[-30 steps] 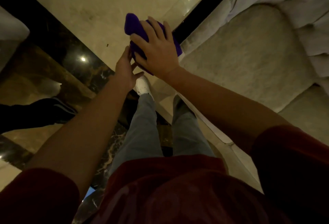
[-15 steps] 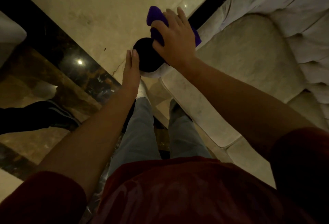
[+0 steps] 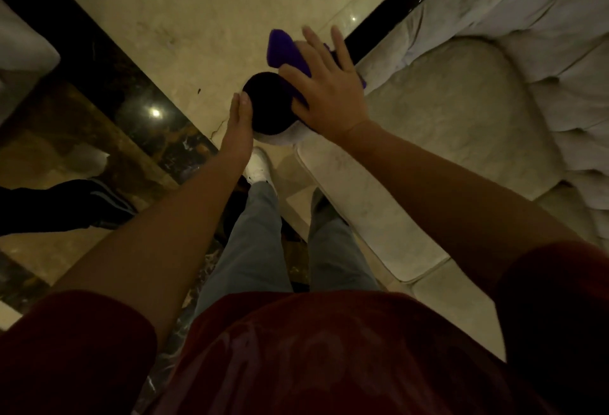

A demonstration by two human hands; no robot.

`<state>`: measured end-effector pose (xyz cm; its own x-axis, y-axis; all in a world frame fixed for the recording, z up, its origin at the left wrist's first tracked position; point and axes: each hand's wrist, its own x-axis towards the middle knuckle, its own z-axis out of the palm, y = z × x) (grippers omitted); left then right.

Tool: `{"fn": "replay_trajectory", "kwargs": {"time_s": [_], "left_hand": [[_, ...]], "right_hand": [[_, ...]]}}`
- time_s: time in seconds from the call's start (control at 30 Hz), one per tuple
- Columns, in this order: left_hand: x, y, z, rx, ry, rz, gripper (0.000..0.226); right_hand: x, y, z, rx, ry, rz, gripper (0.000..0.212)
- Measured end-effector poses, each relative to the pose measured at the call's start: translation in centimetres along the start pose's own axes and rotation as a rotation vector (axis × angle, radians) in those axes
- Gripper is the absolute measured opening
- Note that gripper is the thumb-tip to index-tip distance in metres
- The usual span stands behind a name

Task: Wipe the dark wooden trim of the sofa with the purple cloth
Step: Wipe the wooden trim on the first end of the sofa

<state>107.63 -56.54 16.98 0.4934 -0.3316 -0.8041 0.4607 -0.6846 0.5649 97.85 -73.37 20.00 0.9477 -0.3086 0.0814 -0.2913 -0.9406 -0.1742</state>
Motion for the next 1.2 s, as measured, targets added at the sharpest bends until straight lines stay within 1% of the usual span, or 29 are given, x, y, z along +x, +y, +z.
{"fn": "replay_trajectory", "kwargs": {"time_s": [0.13, 0.23, 0.27, 0.3, 0.37, 0.4, 0.47, 0.5, 0.57, 0.63, 0.7, 0.73, 0.83, 0.9, 0.97, 1.03, 1.07, 1.13, 1.2], "left_hand": [[0.1, -0.5, 0.3, 0.147, 0.069, 0.107, 0.068], [0.3, -0.5, 0.2, 0.246, 0.096, 0.103, 0.068], [-0.1, -0.4, 0.5, 0.321, 0.157, 0.108, 0.066], [-0.4, -0.1, 0.8, 0.409, 0.267, 0.138, 0.064], [-1.4, 0.7, 1.8, 0.554, 0.496, 0.278, 0.061], [-1.5, 1.3, 2.5, 0.590, 0.541, 0.364, 0.063], [-1.3, 1.9, 3.6, 0.683, 0.519, 0.490, 0.065], [-1.0, 2.1, 4.2, 0.732, 0.498, 0.516, 0.062], [-0.3, 1.7, 4.2, 0.811, 0.500, 0.512, 0.054], [0.2, 1.4, 4.7, 0.875, 0.532, 0.499, 0.051], [0.3, 1.0, 4.5, 0.899, 0.552, 0.498, 0.050], [0.3, 1.1, 4.7, 0.912, 0.554, 0.507, 0.050], [0.2, 1.3, 5.0, 0.908, 0.568, 0.498, 0.050], [0.0, 1.7, 5.2, 0.886, 0.568, 0.468, 0.051], [-0.5, 1.7, 4.9, 0.884, 0.538, 0.442, 0.054], [-0.7, 2.2, 5.1, 0.895, 0.523, 0.479, 0.059], [-1.2, 2.1, 4.8, 0.885, 0.534, 0.502, 0.059], [-1.0, 4.3, 6.9, 0.773, 0.524, 0.628, 0.054], [-0.6, 6.7, 9.0, 0.556, 0.515, 0.634, 0.046]], "right_hand": [[0.3, 2.6, -1.9, -0.021, 0.020, 0.025, 0.035], [1.5, 4.5, -3.2, -0.072, 0.068, 0.076, 0.035], [1.7, 5.0, -3.5, -0.084, 0.093, 0.102, 0.034], [2.0, 5.3, -3.7, -0.089, 0.127, 0.131, 0.032], [2.1, 4.6, -3.7, -0.071, 0.168, 0.190, 0.029], [2.1, 3.8, -3.4, -0.039, 0.173, 0.196, 0.030], [1.8, 1.4, -2.8, 0.056, 0.122, 0.165, 0.036], [1.6, 0.4, -2.2, 0.071, 0.065, 0.130, 0.038], [1.4, -1.2, -1.4, 0.053, -0.040, 0.077, 0.038], [1.3, -0.7, -0.8, 0.020, -0.099, 0.060, 0.038], [1.2, 0.0, -1.0, 0.016, -0.119, 0.033, 0.037], [1.1, 0.9, -1.5, 0.017, -0.095, 0.028, 0.035], [1.4, 4.1, -2.5, -0.019, 0.056, 0.062, 0.027], [2.1, 6.8, -3.1, -0.053, 0.129, 0.100, 0.028], [2.8, 8.8, -3.7, -0.069, 0.118, 0.143, 0.029], [3.2, 10.2, -4.2, -0.082, 0.142, 0.184, 0.029], [3.2, 9.7, -4.0, -0.059, 0.147, 0.198, 0.028], [3.5, 9.7, -4.7, -0.045, 0.178, 0.244, 0.032], [3.5, 8.5, -4.5, -0.018, 0.161, 0.254, 0.044]]}}
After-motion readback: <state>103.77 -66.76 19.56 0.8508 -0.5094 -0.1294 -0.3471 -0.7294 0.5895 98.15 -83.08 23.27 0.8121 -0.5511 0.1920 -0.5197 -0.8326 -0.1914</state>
